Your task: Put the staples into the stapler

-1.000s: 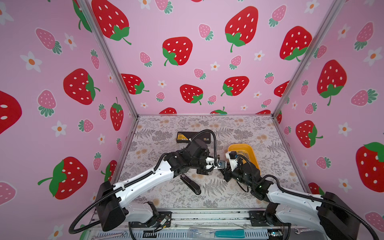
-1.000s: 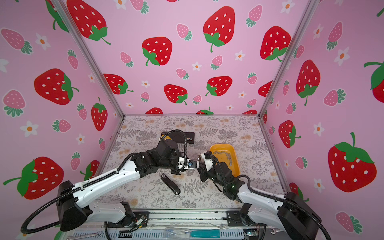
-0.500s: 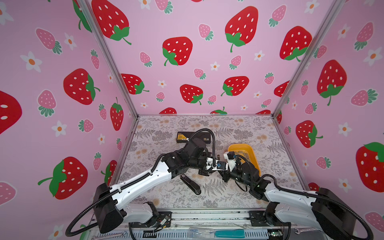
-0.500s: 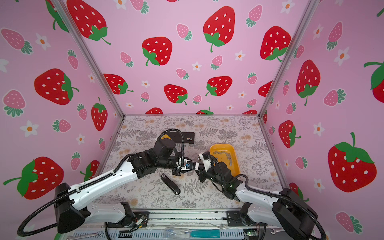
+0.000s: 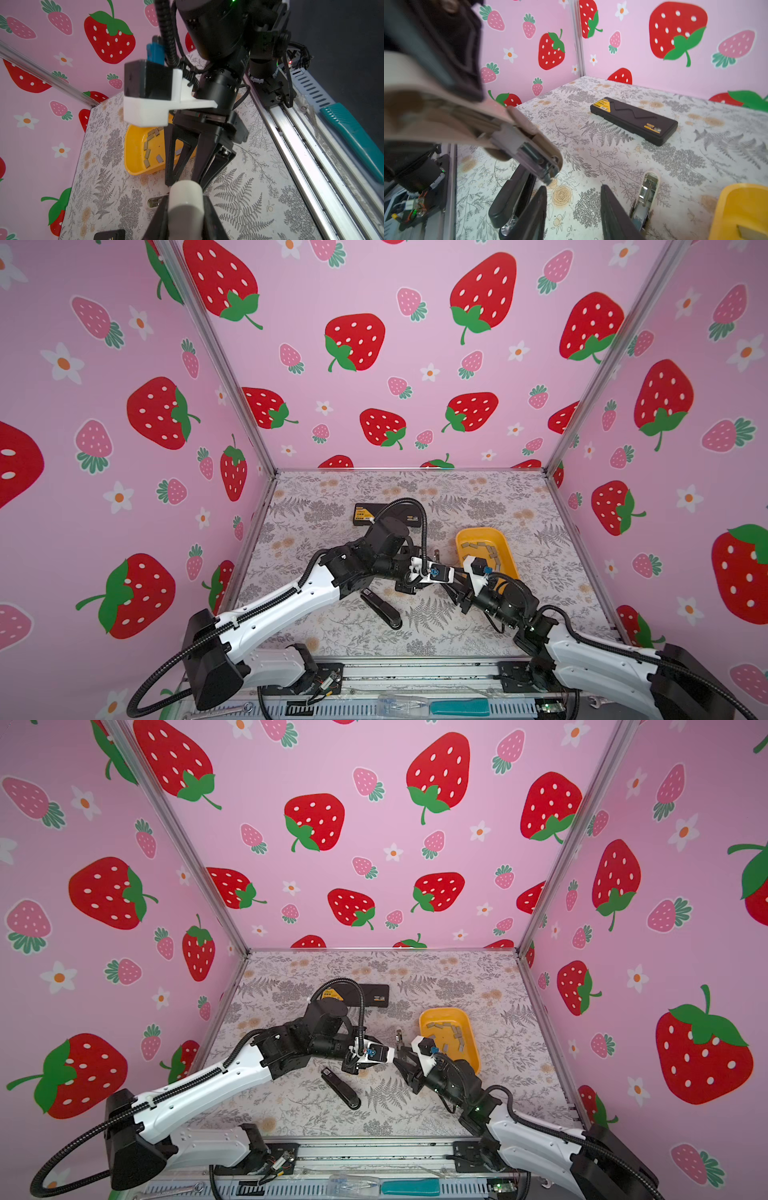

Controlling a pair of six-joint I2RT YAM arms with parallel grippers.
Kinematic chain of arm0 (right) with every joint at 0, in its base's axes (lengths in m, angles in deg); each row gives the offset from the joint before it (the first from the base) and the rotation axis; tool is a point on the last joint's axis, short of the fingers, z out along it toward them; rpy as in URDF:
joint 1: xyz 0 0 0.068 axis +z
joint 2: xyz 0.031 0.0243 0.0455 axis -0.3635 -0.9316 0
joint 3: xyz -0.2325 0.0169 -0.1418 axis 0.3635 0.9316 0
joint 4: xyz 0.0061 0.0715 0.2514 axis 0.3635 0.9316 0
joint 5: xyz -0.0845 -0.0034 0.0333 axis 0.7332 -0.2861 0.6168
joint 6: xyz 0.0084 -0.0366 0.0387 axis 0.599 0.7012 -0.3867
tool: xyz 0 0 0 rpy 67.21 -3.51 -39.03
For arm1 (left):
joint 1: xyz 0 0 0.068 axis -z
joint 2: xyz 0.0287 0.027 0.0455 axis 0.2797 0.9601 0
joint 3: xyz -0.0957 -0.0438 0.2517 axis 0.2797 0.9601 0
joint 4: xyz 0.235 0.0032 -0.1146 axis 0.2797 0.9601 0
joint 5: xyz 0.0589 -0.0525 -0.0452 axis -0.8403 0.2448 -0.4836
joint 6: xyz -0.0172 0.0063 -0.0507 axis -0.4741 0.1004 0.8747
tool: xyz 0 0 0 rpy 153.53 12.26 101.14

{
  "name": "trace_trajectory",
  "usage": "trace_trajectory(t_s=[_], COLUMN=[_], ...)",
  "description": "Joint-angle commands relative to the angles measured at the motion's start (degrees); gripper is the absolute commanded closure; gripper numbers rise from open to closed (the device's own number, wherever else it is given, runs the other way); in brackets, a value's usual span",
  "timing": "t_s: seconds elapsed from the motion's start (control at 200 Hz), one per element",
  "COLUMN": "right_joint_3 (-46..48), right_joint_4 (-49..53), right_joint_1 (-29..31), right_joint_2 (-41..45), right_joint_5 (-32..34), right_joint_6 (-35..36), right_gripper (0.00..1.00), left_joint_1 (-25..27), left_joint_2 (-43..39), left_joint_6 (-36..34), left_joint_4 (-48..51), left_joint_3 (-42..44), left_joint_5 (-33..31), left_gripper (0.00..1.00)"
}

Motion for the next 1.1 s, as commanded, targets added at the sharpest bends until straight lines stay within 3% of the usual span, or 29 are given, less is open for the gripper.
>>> trace_trajectory(t_s=[0.0, 0.205, 0.33, 0.865, 1.096], right_joint_3=[3.1, 6.7, 6.4, 2.1, -0.8], right_joint_4=[-3.0, -3.2, -3.2, -10.0, -10.5], right_joint_1=[0.3, 0.5, 0.6, 3.1, 6.5], right_joint_2=[5.8, 16.1, 16.7, 0.8, -4.9], right_joint_5=[-4.6, -14.2, -15.2, -17.9, -13.4], right_joint_6=[7.6, 8.3, 7.3, 7.2, 6.7], right_gripper=[0.43, 0.25, 0.19, 0.23, 0.3], left_joint_1=[-0.2, 0.4, 1.3, 3.5, 4.4], left_joint_2=[-0.6, 1.4, 2.7, 2.6, 2.6], left_joint_6=[-1.3, -2.5, -3.0, -2.1, -1.9], left_joint_4=[1.2, 3.7, 5.4, 5.0, 4.7], left_joint_3=[0.1, -1.1, -2.0, -1.9, -1.9], left_joint_5=[2.5, 4.7, 5.7, 7.6, 7.6], left_gripper=[1.0, 1.0, 1.0, 1.0, 1.0])
